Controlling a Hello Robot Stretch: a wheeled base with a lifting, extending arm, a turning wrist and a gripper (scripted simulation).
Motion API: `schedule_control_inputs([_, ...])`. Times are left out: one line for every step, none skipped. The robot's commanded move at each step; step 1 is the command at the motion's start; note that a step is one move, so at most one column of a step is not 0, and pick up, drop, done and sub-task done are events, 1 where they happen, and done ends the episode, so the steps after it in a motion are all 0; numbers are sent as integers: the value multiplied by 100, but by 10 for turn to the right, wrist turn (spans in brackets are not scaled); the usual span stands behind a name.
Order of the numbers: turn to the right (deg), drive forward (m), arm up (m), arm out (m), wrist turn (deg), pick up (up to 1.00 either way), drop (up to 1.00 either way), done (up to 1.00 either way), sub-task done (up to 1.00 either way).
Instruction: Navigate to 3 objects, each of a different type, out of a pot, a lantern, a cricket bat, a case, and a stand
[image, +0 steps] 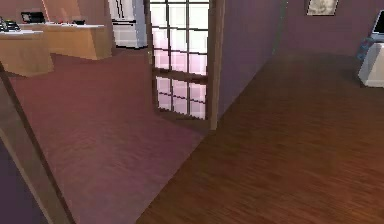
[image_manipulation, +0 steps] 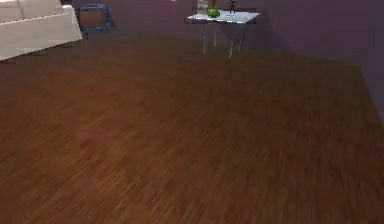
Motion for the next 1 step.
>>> schedule_control_inputs([-30,0,0,0,0,0,0,0,0])
